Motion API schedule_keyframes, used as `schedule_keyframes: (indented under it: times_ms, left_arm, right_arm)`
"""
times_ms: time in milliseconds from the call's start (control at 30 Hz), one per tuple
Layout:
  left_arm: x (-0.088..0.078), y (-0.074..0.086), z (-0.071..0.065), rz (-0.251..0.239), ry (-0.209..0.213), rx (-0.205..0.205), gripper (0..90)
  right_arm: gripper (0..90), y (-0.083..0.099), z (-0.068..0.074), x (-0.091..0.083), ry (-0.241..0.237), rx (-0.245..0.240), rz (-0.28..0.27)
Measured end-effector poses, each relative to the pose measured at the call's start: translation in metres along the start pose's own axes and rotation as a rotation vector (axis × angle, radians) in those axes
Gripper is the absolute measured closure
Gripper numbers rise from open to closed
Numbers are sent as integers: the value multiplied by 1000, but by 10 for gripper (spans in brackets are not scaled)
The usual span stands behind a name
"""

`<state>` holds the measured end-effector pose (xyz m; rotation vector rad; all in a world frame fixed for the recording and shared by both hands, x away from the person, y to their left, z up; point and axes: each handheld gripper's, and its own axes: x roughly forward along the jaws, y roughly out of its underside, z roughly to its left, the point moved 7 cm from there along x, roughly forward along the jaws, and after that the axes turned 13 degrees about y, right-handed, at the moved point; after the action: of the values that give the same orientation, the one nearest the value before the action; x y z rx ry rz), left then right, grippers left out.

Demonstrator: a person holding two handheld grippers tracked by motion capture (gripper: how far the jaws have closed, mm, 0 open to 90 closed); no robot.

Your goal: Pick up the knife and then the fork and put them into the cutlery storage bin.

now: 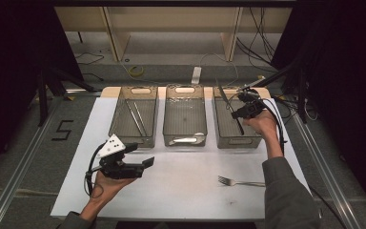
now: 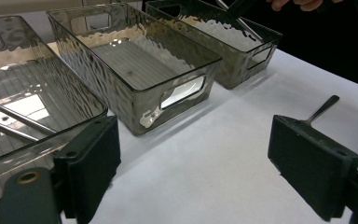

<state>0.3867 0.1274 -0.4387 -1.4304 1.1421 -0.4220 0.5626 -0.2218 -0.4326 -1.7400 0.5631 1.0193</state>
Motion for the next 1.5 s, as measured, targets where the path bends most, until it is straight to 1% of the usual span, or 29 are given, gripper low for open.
schedule_keyframes:
  times_ms: [100, 167, 333, 400, 433, 567, 667, 767, 867, 900, 967, 1000, 1067, 1133, 1267, 1300, 1367, 1500]
  left_arm:
    - [1, 1, 0, 4, 1, -7, 164]
    - [1, 0, 0, 3, 1, -4, 164]
    - [1, 1, 0, 3, 1, -7, 164]
    - [1, 0, 0, 4, 1, -3, 164]
    - [1, 0, -1, 3, 2, -4, 164]
    - [1, 0, 0, 2, 3, -4, 164]
    - [0, 0, 0, 3, 4, -2, 164]
    - [1, 1, 0, 7, 5, -5, 164]
    - [1, 0, -1, 8, 5, -2, 164]
    - [1, 0, 0, 8, 4, -3, 164]
    - [1, 0, 0, 9, 5, -7, 164]
    - [1, 1, 0, 10, 5, -7, 164]
    - [1, 1, 0, 10, 5, -6, 163]
    - [1, 0, -1, 8, 4, -2, 164]
    - [1, 1, 0, 11, 4, -6, 164]
    - [1, 0, 0, 10, 3, -5, 164]
    - [1, 1, 0, 11, 5, -6, 164]
    - [1, 1, 0, 12, 5, -7, 164]
  right_arm:
    - [805, 4, 0, 6, 4, 15, 16]
    - [805, 6, 0, 10, 6, 17, 20]
    - [804, 8, 2, 14, 8, 28, 31]
    - [804, 8, 3, 16, 6, 33, 33]
    - [804, 9, 4, 16, 6, 42, 42]
    - [804, 13, 5, 22, 13, 51, 61]
    - [804, 17, 5, 26, 19, 50, 76]
    - [800, 19, 6, 30, 6, 62, 81]
    - [782, 21, 8, 32, 2, 56, 109]
    - [754, 21, 8, 33, 6, 52, 110]
    - [715, 17, 7, 28, -2, 68, 77]
    - [699, 15, 6, 24, -12, 63, 62]
    - [685, 12, 4, 15, -8, 49, 40]
    - [669, 10, 4, 6, -18, 38, 14]
    - [621, 12, 6, -6, -38, -1, -10]
    - [597, 13, 7, -8, -42, -7, -15]
    - [559, 14, 9, -14, -54, -17, -22]
    - [466, 14, 13, -28, -77, -22, -68]
